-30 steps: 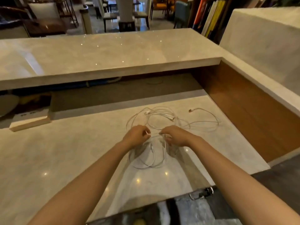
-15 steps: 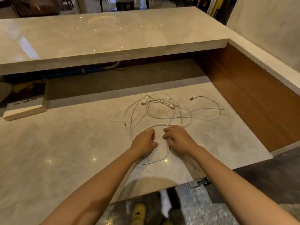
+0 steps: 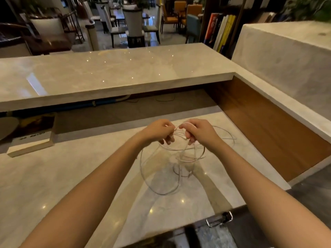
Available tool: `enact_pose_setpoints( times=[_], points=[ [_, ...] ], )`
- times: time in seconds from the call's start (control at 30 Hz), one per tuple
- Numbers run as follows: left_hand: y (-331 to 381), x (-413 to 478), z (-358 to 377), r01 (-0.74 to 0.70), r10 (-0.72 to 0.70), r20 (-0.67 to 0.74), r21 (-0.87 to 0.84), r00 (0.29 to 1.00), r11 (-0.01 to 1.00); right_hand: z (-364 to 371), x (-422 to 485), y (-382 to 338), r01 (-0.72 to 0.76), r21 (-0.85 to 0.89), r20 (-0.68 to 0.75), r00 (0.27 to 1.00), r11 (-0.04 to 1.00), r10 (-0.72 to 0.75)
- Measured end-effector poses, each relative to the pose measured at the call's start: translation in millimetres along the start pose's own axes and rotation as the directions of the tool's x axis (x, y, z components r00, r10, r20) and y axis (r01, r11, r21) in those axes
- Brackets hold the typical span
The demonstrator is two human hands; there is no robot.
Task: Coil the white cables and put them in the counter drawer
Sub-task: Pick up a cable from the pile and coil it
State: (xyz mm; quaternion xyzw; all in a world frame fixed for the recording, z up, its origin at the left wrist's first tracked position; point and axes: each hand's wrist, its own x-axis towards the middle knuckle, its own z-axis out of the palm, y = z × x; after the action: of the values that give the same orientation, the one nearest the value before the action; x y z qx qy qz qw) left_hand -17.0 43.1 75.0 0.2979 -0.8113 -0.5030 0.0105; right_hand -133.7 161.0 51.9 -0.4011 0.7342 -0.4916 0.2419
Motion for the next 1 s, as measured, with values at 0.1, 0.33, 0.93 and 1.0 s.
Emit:
enact_pose_setpoints(
  times=[0.1, 0.33, 0.93, 1.0],
  points=[
    [33.2, 1.9, -18.4, -0.052, 0.055, 0.178, -0.017, 0.982, 0.998, -19.3, 12.5, -31.7, 0.05, -0.188, -0.004, 0.999, 0.981, -0.051],
    [101.9, 9.4, -44.9, -0.033, 0.18, 0.289, -0.448, 0.94, 0.893, -85.4, 24.5, -96.4, 0.063, -0.028, 0.04, 0.997, 0.998, -0.062],
    [200.7, 6.4, -73.3, -0.198, 0.509, -0.058, -0.954, 0.859, 0.224, -111.3, -2.6, -45.9, -0.075, 0.066, -0.166, 0.982, 0.995, 0.085],
    [195.4, 8.7, -65.4, -0.371, 0.532, -0.116, -0.837, 0.839, 0.402, -97.7, -2.9, -36.7, -0.072, -0.095, -0.167, 0.984, 0.993, 0.055]
  ],
)
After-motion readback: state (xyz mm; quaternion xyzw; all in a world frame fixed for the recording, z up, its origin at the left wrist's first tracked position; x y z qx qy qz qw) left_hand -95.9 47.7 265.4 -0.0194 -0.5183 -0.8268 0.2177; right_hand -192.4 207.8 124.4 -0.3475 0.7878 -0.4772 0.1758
